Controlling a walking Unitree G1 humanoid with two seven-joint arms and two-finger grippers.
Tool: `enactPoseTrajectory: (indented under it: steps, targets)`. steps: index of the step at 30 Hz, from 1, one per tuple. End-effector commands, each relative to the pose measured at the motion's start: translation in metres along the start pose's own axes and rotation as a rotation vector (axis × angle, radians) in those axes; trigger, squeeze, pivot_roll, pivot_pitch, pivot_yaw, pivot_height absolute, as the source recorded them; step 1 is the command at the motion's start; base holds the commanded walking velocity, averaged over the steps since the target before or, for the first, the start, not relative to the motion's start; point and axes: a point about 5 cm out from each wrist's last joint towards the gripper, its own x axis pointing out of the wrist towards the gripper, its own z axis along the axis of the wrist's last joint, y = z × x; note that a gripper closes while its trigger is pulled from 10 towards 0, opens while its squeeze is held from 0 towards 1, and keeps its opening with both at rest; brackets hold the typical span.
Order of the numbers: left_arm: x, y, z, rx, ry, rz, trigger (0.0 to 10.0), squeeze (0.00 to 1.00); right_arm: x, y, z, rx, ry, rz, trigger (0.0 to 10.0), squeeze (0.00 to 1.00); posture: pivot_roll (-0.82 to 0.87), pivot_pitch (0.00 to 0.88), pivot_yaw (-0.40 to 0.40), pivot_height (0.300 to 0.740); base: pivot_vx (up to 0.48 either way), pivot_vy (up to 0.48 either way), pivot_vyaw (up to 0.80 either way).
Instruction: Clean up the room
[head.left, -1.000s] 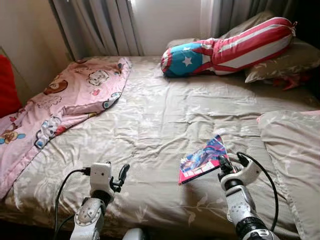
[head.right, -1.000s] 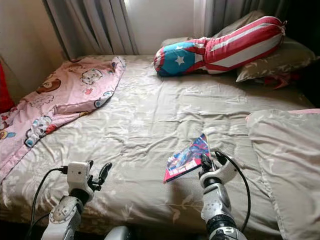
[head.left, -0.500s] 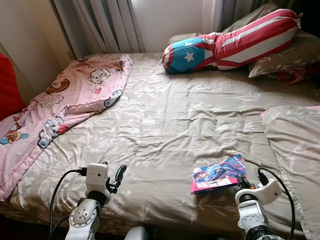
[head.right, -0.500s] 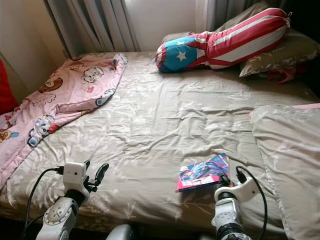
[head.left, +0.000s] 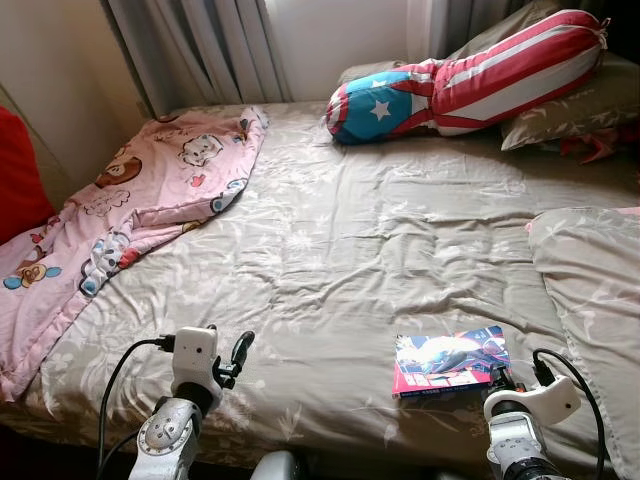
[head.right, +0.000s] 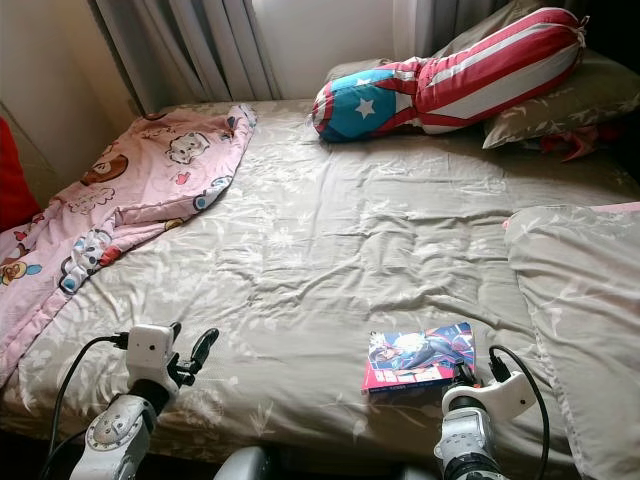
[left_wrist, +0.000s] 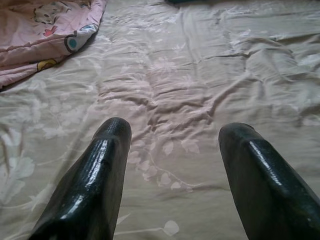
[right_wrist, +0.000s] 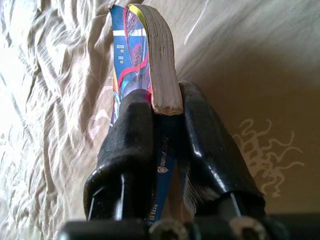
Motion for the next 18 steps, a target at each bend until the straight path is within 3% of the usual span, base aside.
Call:
enactPoseTrajectory:
  steps: [1, 5, 7, 11, 12, 13, 18]
  targets:
    - [-0.003, 0.007, -0.001, 0.032, 0.021, 0.004, 10.0, 0.0, 0.002, 0.004, 0.001, -0.028, 0.005, 0.0, 10.0, 0.0, 0.06, 0.057, 0.122, 0.643, 0.0, 0.0, 0.0]
    - [-0.004, 0.007, -0.001, 0.031, 0.024, 0.005, 10.0, 0.0, 0.003, 0.007, 0.005, -0.042, 0.006, 0.006, 10.0, 0.0, 0.06, 0.055, 0.121, 0.643, 0.0, 0.0, 0.0]
    - [-0.004, 0.007, -0.001, 0.03, 0.027, 0.004, 10.0, 0.0, 0.005, 0.008, 0.007, -0.072, 0.028, 0.009, 10.0, 0.98, 0.06, 0.055, 0.121, 0.643, 0.0, 0.0, 0.0]
    - [-0.003, 0.007, -0.001, 0.03, 0.027, 0.004, 10.0, 0.0, 0.007, 0.012, 0.011, -0.095, 0.024, 0.018, 10.0, 0.95, 0.06, 0.058, 0.122, 0.643, 0.0, 0.0, 0.0]
    - [-0.003, 0.007, -0.001, 0.029, 0.028, 0.004, 10.0, 0.0, 0.007, 0.013, 0.012, -0.107, 0.022, 0.017, 10.0, 0.7, 0.06, 0.058, 0.122, 0.643, 0.0, 0.0, 0.0]
    - [-0.003, 0.006, -0.001, 0.029, 0.028, 0.003, 10.0, 0.0, 0.007, 0.012, 0.013, -0.118, 0.021, 0.014, 10.0, 0.0, 0.06, 0.059, 0.12, 0.643, 0.0, 0.0, 0.0]
    - [-0.003, 0.004, -0.002, 0.025, 0.034, 0.001, 10.0, 0.0, 0.006, 0.008, 0.013, -0.139, 0.023, -0.005, 10.0, 0.0, 0.05, 0.059, 0.118, 0.643, 0.0, 0.0, 0.0]
